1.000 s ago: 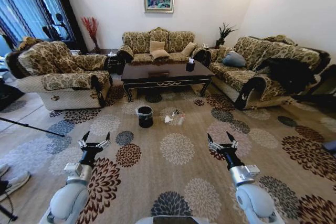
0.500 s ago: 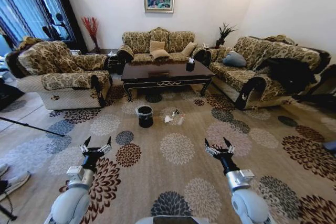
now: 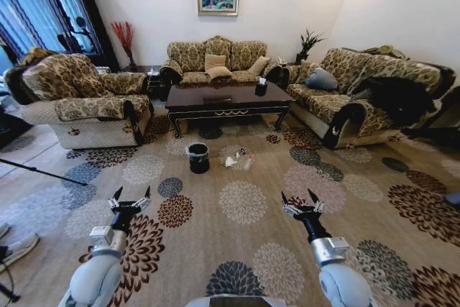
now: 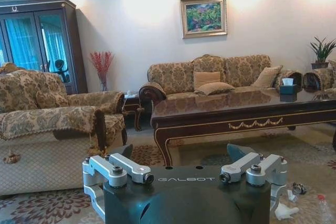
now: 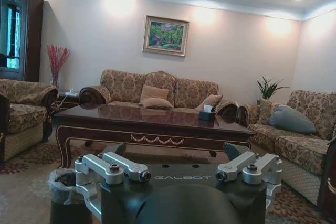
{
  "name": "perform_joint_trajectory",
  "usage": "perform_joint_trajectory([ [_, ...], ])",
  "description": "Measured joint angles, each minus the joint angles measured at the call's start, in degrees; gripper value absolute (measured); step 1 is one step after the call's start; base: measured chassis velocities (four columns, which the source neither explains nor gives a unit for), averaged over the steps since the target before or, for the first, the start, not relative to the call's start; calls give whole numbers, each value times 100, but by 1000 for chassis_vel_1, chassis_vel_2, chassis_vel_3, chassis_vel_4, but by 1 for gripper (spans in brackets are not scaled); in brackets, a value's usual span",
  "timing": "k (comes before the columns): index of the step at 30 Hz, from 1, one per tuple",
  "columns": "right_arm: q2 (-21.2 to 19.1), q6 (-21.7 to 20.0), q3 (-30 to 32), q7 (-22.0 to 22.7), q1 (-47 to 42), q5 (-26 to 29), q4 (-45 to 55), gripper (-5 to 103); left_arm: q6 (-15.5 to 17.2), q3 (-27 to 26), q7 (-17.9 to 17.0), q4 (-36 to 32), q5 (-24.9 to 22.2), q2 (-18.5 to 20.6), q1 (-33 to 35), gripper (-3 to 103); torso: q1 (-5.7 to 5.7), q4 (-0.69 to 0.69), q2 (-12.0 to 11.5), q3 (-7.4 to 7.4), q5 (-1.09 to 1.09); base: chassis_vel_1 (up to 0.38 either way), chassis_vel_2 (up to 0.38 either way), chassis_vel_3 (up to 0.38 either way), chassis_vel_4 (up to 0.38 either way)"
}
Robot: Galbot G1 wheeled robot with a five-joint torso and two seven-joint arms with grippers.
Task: Move to the front of the table and pick up the trash from the floor, then place it into the trash bin.
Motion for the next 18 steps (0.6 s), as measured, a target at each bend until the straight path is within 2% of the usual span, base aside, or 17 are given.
perform_joint_trajectory([
  [18,96,5,-94,-13,-22,15,2,100,-24,110,82,-43,142,-55,55,100,-216,0,-505,-288,0,0,0,0,0],
])
